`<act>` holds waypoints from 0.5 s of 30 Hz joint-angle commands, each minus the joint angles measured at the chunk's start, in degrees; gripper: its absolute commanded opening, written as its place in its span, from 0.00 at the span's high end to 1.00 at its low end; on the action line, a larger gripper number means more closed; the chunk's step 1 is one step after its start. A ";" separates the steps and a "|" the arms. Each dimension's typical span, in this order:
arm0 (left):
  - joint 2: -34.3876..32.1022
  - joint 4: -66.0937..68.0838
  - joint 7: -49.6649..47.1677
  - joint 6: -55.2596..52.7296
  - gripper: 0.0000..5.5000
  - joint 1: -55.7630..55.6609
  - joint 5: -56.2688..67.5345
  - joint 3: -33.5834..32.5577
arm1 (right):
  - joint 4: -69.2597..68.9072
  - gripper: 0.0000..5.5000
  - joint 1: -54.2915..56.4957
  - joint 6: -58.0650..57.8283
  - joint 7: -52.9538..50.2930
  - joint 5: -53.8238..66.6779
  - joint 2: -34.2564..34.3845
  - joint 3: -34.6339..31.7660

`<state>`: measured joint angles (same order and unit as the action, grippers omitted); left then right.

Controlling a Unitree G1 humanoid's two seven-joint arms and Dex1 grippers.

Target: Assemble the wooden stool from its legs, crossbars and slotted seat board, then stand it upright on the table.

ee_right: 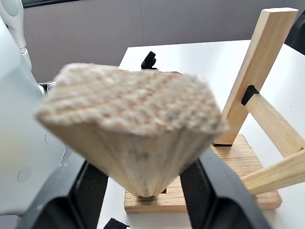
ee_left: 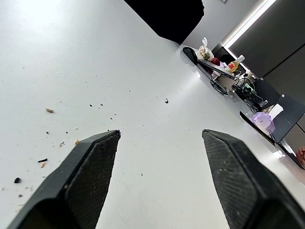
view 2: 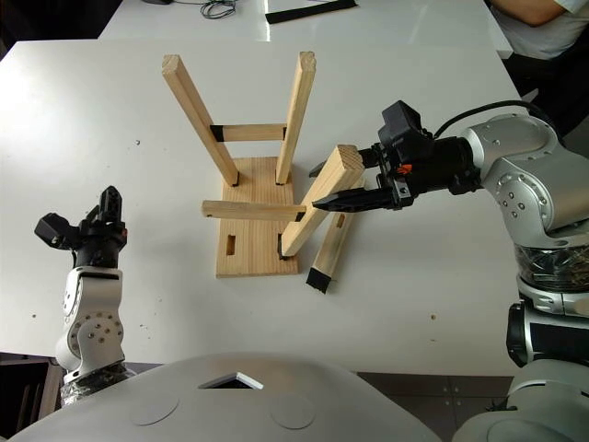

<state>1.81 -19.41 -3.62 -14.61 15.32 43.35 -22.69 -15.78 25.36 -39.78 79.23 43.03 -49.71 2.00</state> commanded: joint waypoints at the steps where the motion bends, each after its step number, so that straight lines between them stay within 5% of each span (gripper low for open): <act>1: 0.79 -0.71 0.22 0.28 0.42 1.07 -0.85 0.68 | 2.79 0.63 1.74 1.06 -1.84 -3.67 0.75 1.85; 15: 2.94 -1.33 0.35 2.32 0.42 2.93 -2.61 3.13 | -3.47 0.63 -2.78 7.75 -1.59 -9.74 -0.34 7.10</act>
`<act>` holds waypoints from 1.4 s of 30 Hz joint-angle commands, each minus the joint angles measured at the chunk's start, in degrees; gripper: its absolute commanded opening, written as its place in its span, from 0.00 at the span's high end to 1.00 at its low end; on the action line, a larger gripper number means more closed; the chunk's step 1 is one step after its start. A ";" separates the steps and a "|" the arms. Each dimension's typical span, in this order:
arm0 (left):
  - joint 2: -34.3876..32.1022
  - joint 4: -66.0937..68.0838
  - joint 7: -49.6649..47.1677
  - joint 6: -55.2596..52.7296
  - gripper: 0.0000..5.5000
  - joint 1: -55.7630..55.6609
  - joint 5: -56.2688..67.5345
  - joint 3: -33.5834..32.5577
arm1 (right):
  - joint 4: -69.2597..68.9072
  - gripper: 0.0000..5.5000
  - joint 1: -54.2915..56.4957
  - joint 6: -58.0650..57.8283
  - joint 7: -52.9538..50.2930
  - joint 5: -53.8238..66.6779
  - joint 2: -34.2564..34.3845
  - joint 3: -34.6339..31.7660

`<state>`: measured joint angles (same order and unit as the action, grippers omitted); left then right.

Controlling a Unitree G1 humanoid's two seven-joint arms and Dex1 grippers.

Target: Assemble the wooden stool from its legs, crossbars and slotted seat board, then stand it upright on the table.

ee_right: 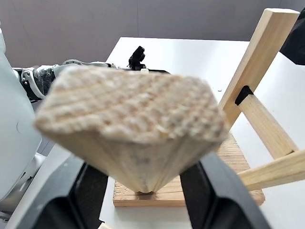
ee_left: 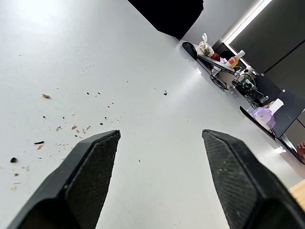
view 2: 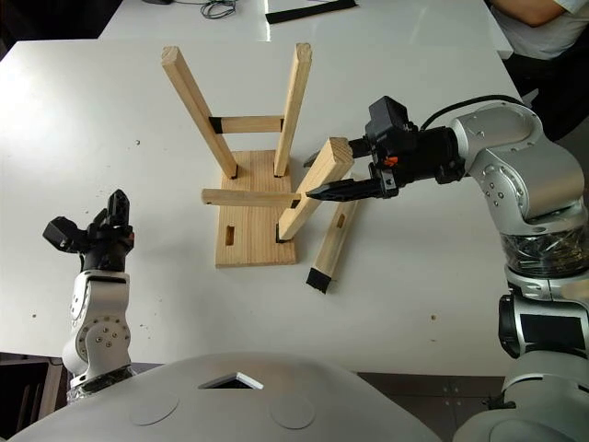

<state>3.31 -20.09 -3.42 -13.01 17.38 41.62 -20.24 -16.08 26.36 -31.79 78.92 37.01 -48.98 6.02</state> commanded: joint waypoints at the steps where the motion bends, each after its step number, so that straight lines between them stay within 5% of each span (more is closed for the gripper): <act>1: 1.71 -0.89 0.11 1.01 0.42 1.09 -1.18 1.03 | -3.56 0.63 -4.17 -0.37 -1.93 -4.02 -0.90 3.79; 16: 2.38 -2.05 -0.08 3.05 0.42 -1.76 -7.08 9.15 | 1.81 0.63 -2.82 -5.50 -12.80 -11.27 0.99 16.49; 21: 1.60 -0.62 -0.48 4.36 0.42 -1.19 -6.86 6.67 | 0.32 0.63 -2.89 -4.13 -12.84 -6.32 2.05 11.53; 31: 0.35 4.24 0.96 6.06 0.42 -2.04 -5.71 1.43 | -2.56 0.37 2.61 -14.65 -18.63 4.06 2.83 -2.25; 37: 1.32 4.54 1.27 7.99 0.42 1.54 -4.80 -1.46 | 3.31 0.37 -12.02 2.31 -5.47 -11.73 -11.92 3.43; 42: 2.01 5.16 2.04 7.93 0.42 4.89 -4.80 -1.99 | 2.89 0.37 -17.33 7.19 -3.45 -14.07 -11.71 3.39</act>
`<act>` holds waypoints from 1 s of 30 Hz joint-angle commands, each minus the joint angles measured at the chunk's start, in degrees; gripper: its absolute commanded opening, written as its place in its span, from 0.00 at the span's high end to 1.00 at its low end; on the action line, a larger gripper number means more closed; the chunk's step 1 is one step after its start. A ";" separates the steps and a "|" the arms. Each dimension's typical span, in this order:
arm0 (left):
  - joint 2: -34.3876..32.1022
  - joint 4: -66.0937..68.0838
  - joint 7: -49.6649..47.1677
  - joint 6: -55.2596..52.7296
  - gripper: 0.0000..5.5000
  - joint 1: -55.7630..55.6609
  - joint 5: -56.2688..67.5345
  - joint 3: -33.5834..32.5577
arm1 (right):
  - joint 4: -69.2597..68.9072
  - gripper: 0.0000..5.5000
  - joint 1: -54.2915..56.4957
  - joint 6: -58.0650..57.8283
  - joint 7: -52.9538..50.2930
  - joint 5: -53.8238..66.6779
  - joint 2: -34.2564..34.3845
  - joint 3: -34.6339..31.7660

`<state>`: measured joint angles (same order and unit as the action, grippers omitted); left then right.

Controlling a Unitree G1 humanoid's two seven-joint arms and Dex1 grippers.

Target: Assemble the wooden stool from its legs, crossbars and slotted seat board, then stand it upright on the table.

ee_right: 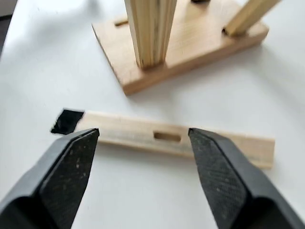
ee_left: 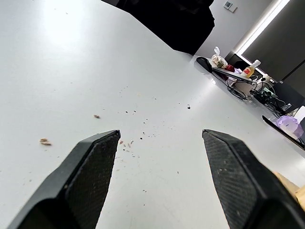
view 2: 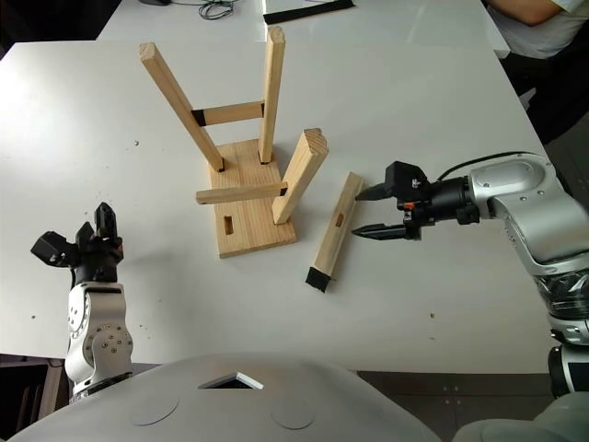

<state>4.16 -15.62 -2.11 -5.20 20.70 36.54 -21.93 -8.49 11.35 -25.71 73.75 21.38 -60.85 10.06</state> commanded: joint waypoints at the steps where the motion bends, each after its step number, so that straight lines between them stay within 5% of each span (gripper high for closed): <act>1: 0.92 0.97 0.91 -0.13 0.42 1.77 0.23 -0.33 | -8.22 0.37 -3.33 0.04 1.90 3.42 0.71 -0.86; 6: -0.70 2.39 1.47 -1.79 0.42 0.81 -0.03 -0.36 | -19.27 0.37 -6.40 -2.34 -0.77 3.53 4.17 4.34; 16: -2.64 3.31 2.08 -4.67 0.42 -2.70 -0.81 0.76 | -14.34 0.37 -5.69 1.27 -7.88 -13.74 11.89 19.52; 30: 1.06 3.20 1.97 -1.48 0.42 -0.91 -1.69 1.41 | -10.53 0.37 -6.99 8.03 -4.13 -16.00 2.12 10.88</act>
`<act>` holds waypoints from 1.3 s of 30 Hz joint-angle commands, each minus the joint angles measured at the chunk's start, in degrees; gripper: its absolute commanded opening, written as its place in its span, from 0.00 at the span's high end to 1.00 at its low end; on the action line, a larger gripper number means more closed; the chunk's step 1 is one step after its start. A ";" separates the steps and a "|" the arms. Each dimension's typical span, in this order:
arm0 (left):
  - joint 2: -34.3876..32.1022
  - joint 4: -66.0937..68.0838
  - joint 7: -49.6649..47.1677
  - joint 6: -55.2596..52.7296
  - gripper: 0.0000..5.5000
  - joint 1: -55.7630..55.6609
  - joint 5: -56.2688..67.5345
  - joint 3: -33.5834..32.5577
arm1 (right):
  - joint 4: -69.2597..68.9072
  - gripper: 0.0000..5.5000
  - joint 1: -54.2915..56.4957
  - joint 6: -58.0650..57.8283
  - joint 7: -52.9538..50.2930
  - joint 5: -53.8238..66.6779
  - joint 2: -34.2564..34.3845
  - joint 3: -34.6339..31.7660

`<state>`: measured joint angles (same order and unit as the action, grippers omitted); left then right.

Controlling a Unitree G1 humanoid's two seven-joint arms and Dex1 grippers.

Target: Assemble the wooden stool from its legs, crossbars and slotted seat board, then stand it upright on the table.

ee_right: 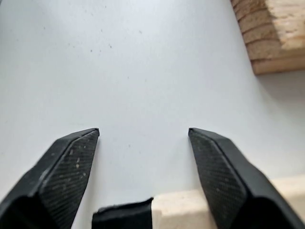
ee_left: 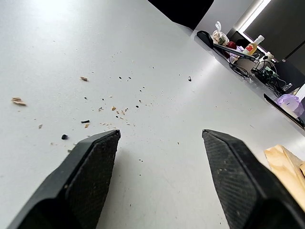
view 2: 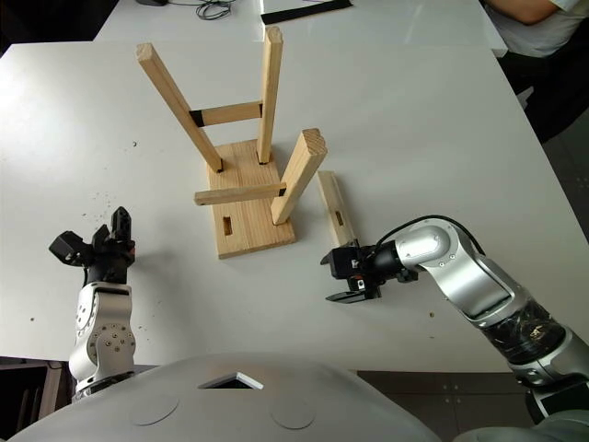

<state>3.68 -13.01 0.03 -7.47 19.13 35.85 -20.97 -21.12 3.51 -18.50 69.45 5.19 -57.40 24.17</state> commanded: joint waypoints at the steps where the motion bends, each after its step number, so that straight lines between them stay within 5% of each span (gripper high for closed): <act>1: 1.78 0.77 -0.21 1.14 0.42 0.69 -1.06 0.49 | 2.89 0.37 1.19 0.70 0.00 0.37 -1.23 -4.15; 10: 1.40 2.16 -0.29 2.15 0.42 0.02 -1.27 0.37 | 0.87 0.37 5.51 -15.20 -10.30 9.16 6.11 -16.80; 22: 2.53 1.58 -0.79 3.60 0.42 1.50 -1.49 0.63 | -1.71 0.37 -7.38 -32.95 -24.53 11.85 12.82 -19.98; 30: 2.48 1.28 -1.17 4.42 0.42 1.81 -1.19 0.58 | -2.97 0.37 -19.25 -29.97 -26.32 8.76 7.85 -19.35; 39: 2.20 -0.28 -2.46 4.84 0.42 0.93 0.08 -0.13 | 1.77 0.57 -19.58 -23.61 -27.63 9.58 10.71 -20.73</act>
<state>4.40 -12.08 -1.30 -2.01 21.20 34.83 -20.30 -23.59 -13.40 -40.43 43.70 15.86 -48.12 2.40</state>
